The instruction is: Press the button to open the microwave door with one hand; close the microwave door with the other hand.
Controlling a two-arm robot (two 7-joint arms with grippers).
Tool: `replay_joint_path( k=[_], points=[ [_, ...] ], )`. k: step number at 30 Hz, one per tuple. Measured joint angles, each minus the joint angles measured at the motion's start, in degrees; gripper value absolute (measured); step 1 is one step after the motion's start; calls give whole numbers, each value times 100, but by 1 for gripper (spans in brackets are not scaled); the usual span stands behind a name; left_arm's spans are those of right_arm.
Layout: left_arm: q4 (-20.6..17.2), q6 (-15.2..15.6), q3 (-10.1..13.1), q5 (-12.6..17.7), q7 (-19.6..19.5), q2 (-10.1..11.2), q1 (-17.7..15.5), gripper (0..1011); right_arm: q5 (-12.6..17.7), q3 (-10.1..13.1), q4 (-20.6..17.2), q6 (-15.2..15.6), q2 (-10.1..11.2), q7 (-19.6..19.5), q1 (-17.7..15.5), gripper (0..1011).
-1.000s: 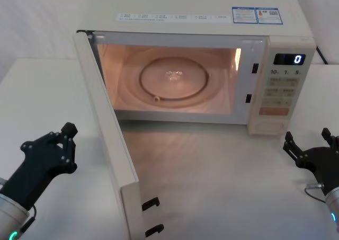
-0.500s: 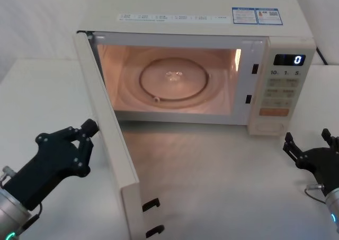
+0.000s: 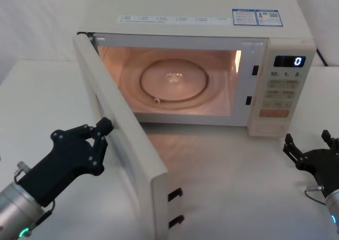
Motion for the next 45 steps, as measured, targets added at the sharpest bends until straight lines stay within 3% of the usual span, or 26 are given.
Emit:
replay_joint_path(
  k=[9, 21, 36, 45],
  points=[
    [170, 178, 477, 143, 260, -29, -510, 0, 0, 0, 0, 0, 0, 0, 0, 1002],
    [470, 343, 1014, 281, 318, -111, -1214, 0, 0, 0, 0, 0, 0, 0, 0, 1002],
    [906, 820, 1339, 283, 786, -481, -1768, 0, 0, 0, 0, 0, 0, 0, 0, 1002],
    [1112, 899, 1540, 447, 882, -632, -2040, 0, 0, 0, 0, -1, 0, 0, 0, 1002]
  ],
)
